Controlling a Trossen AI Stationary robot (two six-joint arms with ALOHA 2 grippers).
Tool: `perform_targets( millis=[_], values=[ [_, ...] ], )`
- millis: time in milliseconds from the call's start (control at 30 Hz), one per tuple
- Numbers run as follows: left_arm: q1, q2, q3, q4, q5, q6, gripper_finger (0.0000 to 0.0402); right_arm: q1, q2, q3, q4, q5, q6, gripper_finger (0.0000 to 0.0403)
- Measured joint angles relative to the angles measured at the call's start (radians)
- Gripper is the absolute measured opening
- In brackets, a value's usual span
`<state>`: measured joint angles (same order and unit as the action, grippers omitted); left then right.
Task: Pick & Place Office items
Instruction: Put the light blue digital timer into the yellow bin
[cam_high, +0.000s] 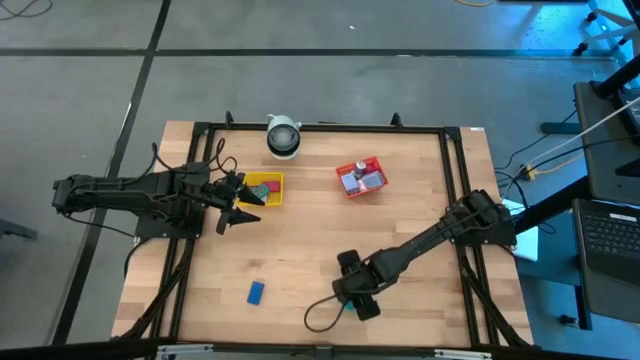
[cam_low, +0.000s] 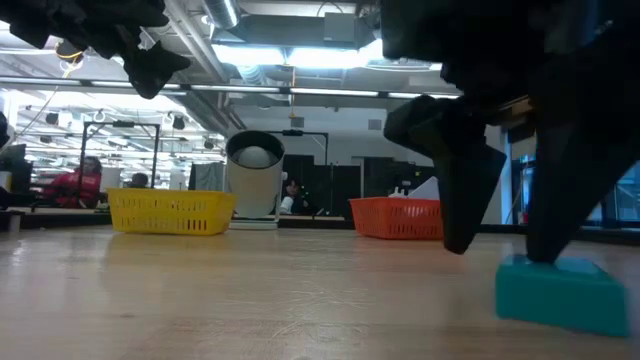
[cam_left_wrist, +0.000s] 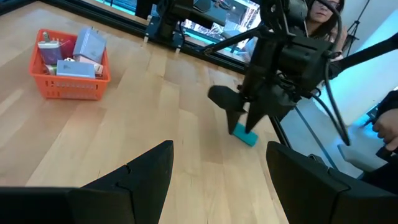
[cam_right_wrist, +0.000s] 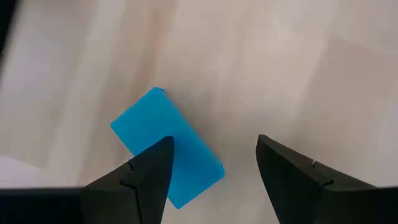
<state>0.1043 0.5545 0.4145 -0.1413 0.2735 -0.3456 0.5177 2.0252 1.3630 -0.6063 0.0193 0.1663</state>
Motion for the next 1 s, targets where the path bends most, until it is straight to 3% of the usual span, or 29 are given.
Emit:
perform_targets(
  millis=[500, 733, 1000],
  values=[
    [0.000, 0.000, 0.000, -0.029, 0.016, 0.008, 0.0253, -0.036, -0.061, -0.001, -0.070, -0.052, 0.041, 0.0243],
    [0.000, 0.000, 0.000, -0.043, 0.016, 0.008, 0.0253, -0.002, -0.062, 0.043, -0.117, -0.139, 0.092, 0.0251],
    [0.000, 0.000, 0.000, -0.043, 0.017, 0.002, 0.0253, 0.032, -0.062, 0.046, -0.115, -0.082, 0.076, 0.0253]
  ],
)
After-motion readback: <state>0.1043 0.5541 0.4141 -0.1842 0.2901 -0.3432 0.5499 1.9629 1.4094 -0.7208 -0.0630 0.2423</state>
